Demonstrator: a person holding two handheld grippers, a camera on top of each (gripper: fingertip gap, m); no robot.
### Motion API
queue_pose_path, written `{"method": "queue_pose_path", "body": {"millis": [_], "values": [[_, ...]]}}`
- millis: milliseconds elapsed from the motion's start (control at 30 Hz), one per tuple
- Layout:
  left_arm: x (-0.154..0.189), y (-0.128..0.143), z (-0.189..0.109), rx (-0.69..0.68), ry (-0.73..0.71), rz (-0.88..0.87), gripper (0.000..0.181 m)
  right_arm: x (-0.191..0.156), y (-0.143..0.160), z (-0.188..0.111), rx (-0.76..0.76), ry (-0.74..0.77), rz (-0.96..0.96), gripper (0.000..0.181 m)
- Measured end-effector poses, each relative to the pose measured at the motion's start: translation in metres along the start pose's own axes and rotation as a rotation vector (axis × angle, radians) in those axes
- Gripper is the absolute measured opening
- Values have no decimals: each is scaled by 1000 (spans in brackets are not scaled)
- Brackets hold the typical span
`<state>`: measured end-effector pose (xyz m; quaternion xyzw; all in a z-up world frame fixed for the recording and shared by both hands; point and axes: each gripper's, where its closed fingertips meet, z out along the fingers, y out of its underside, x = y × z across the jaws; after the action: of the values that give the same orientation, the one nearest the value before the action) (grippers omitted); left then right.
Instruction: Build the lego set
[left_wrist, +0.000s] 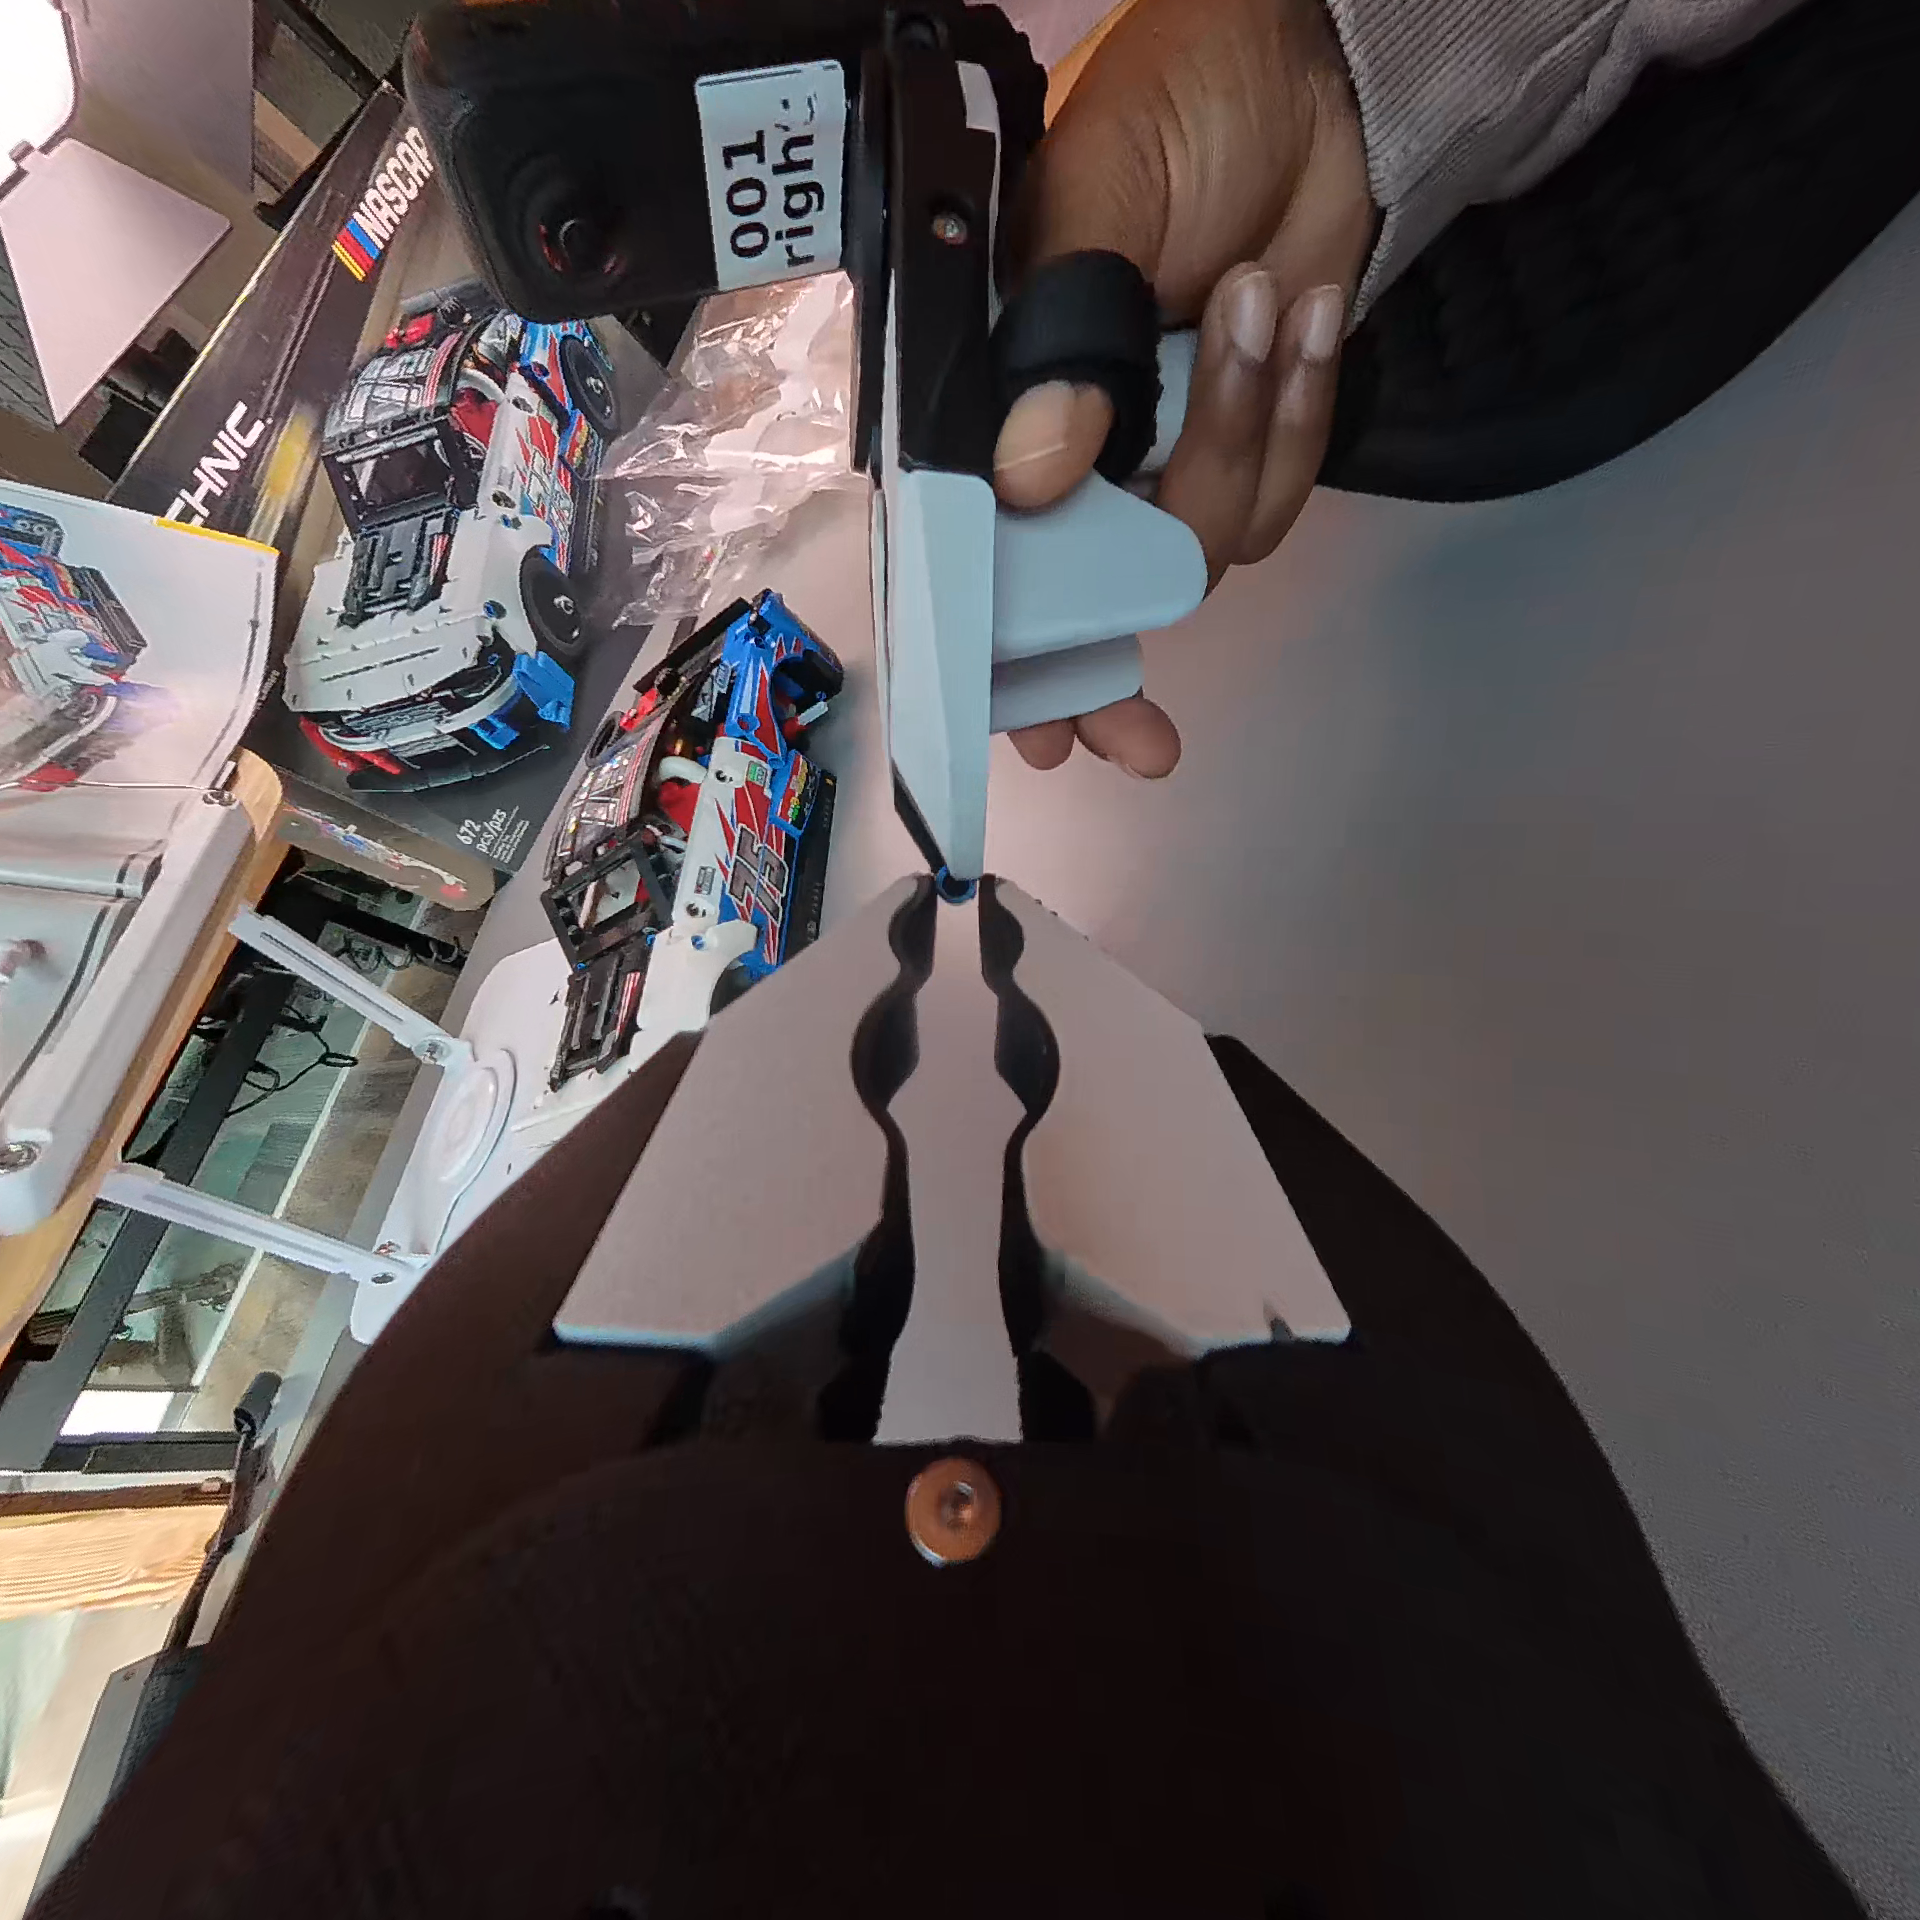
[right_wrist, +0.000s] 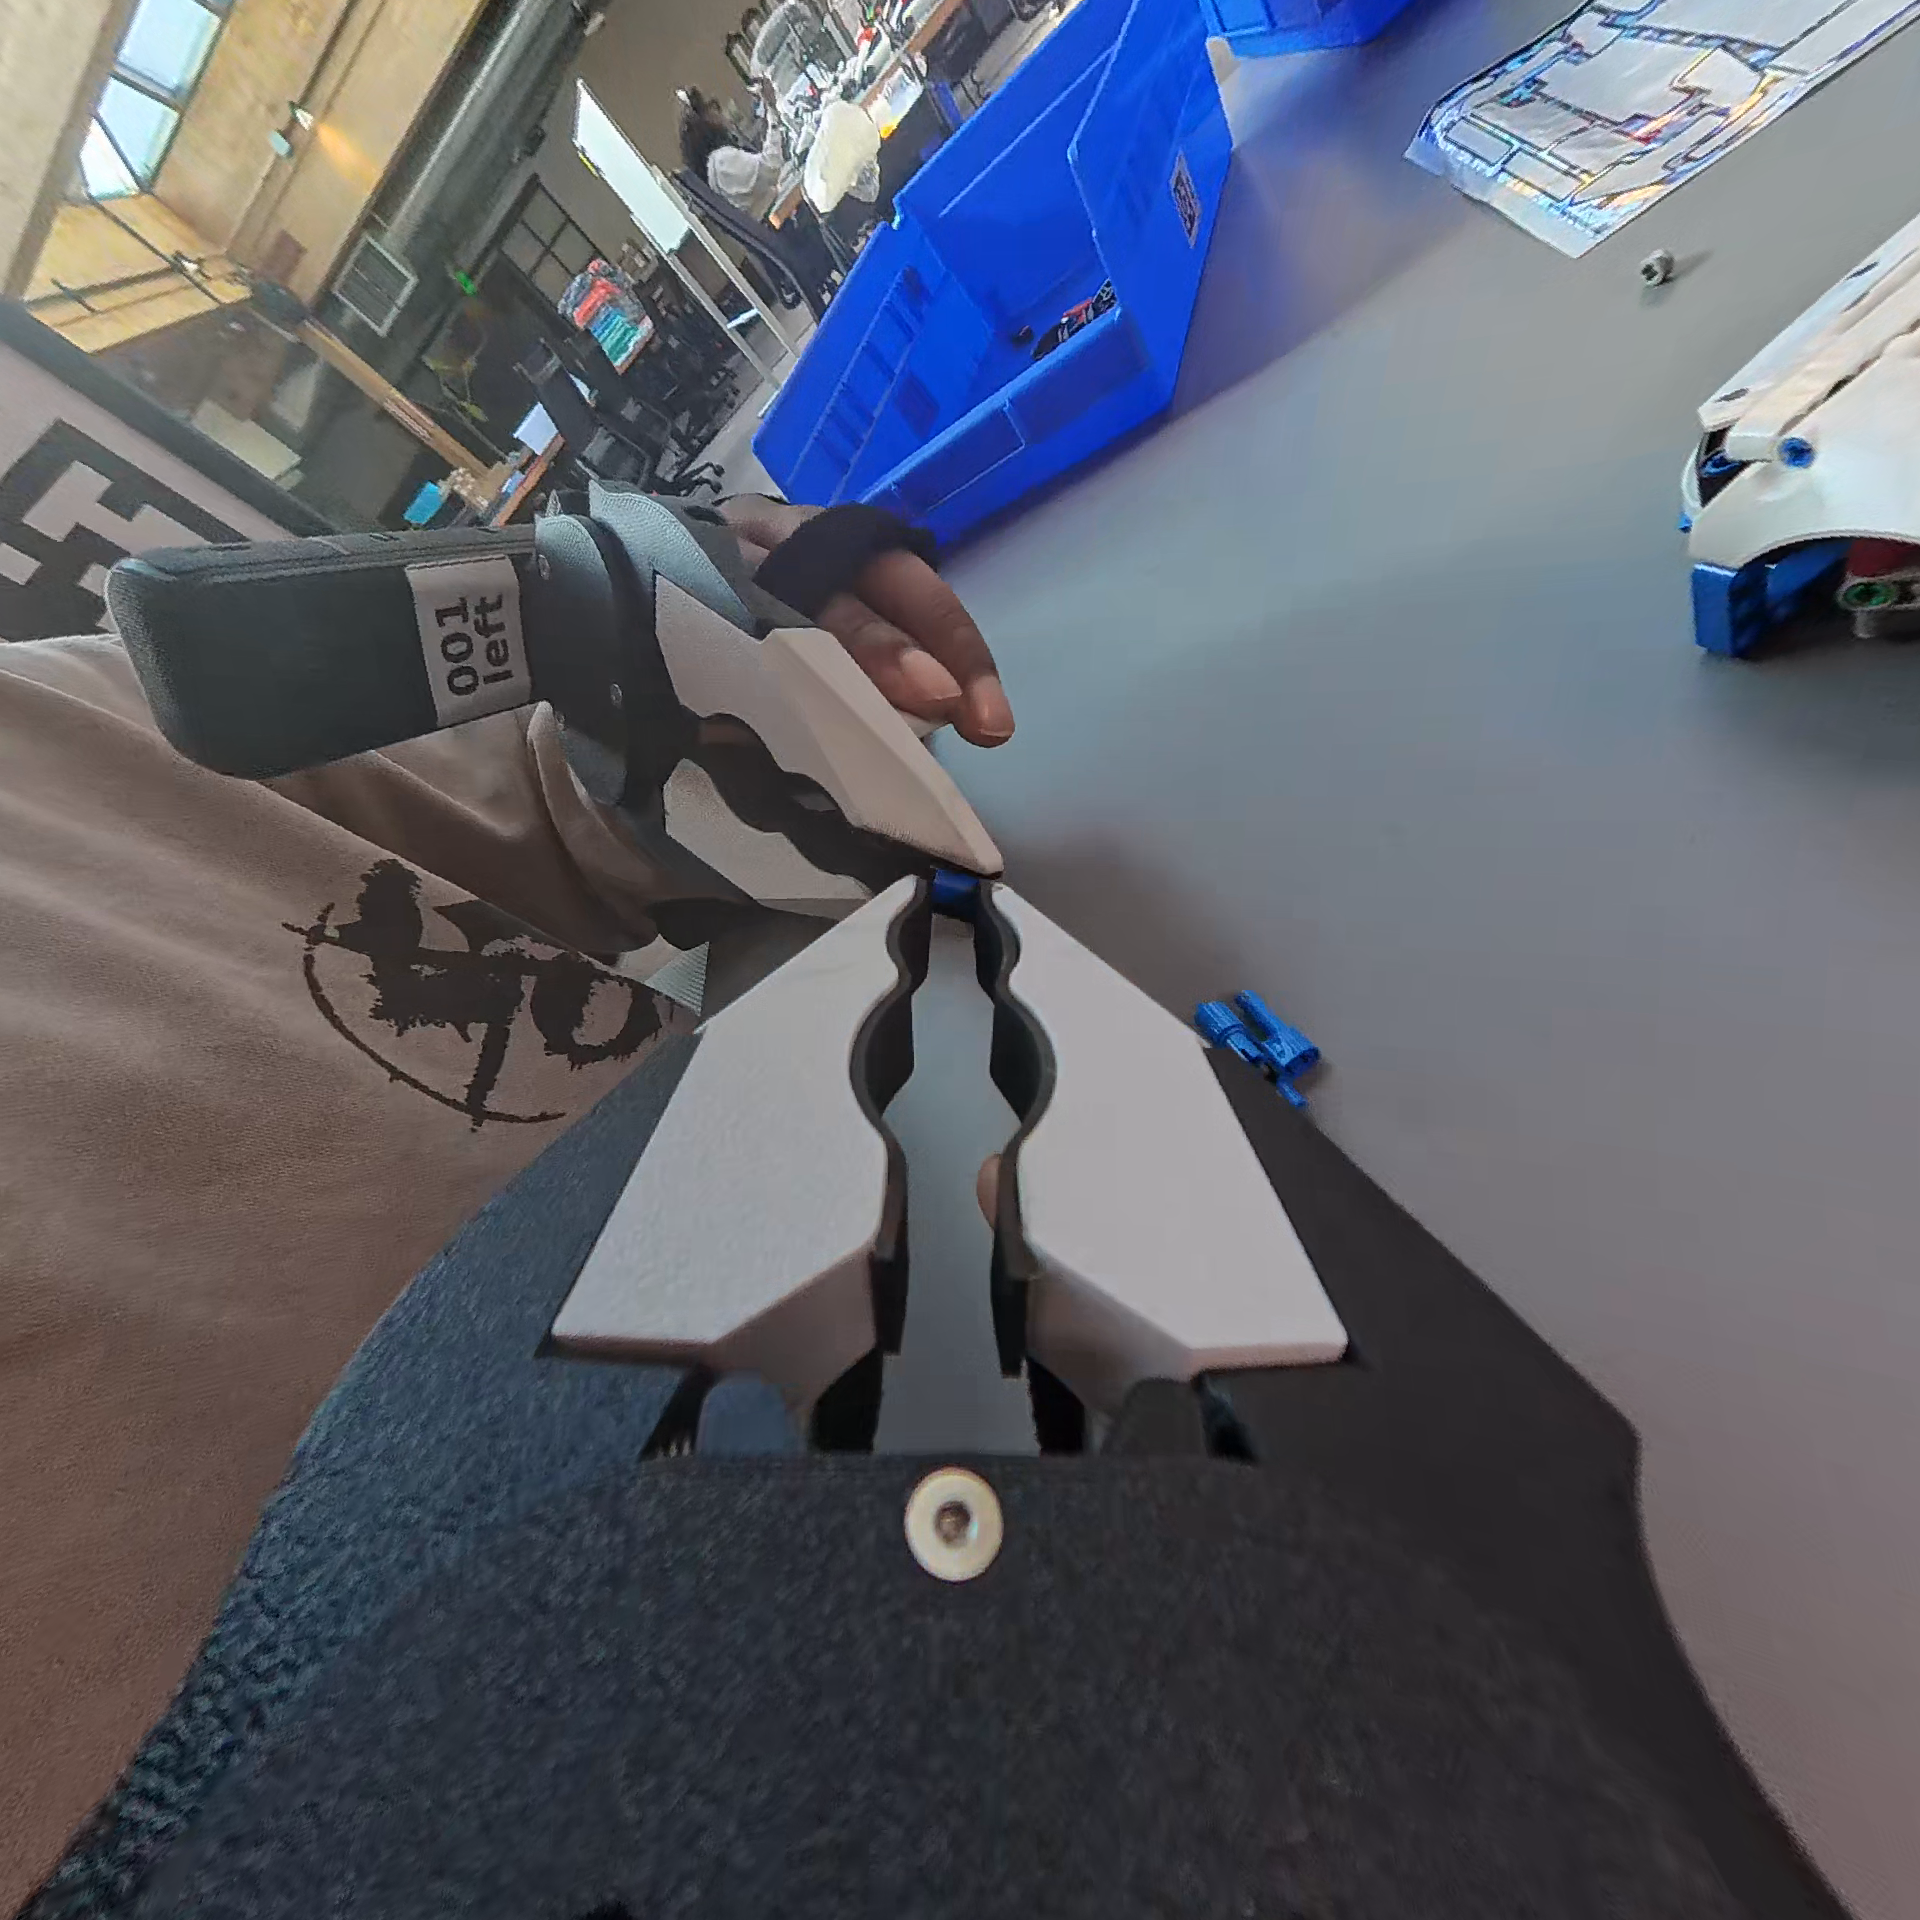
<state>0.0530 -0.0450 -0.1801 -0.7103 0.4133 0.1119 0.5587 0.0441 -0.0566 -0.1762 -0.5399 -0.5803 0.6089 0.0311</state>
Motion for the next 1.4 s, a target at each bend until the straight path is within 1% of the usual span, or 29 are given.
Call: {"method": "queue_pose_path", "body": {"millis": [33, 100, 133, 200, 233, 300, 400, 533, 700, 767, 833, 933, 1067, 1133, 1400], "values": [[0, 0, 0, 0, 0, -5, 5, -1, -1, -1, 6, -5, 3, 6], [-3, -5, -2, 40, -5, -39, 5, -7, -7, -4, 49, -58, -3, 7], [-7, -10, -5, 81, -7, -90, 5, -14, -12, -7, 86, -106, -3, 10], [-17, -21, -12, 208, 22, -270, 5, -25, -23, -14, 163, -195, 9, 10], [-22, -26, -16, 276, 44, -367, 5, -28, -27, -17, 194, -219, 23, 10], [-28, -35, -23, 387, 83, -488, 5, -28, -30, -17, 226, -245, 69, 11], [-29, -37, -25, 437, 103, -536, 5, -33, -29, -13, 244, -319, 150, 14], [-22, -36, -20, 398, 80, -448, 5, -36, -28, -8, 236, -339, 176, 14], [-20, -33, -18, 341, 20, -314, 5, -29, -26, -7, 227, -308, 211, 8], [-19, -30, -16, 304, -11, -245, 5, -26, -25, -7, 225, -296, 221, 7], [-18, -28, -15, 287, -22, -213, 5, -25, -23, -6, 220, -284, 215, 7], [-17, -23, -12, 243, -34, -180, 6, -18, -21, -5, 202, -206, 151, 7], [-21, -15, -10, 162, -118, -63, 6, -6, -22, -7, 191, -5, -8, 6], [-20, -13, -9, 139, -129, -19, 6, -7, -21, -7, 183, 12, -20, 6], [-11, -6, -4, 81, -124, 111, 5, 0, -10, -3, 128, 44, 36, 7]]}}
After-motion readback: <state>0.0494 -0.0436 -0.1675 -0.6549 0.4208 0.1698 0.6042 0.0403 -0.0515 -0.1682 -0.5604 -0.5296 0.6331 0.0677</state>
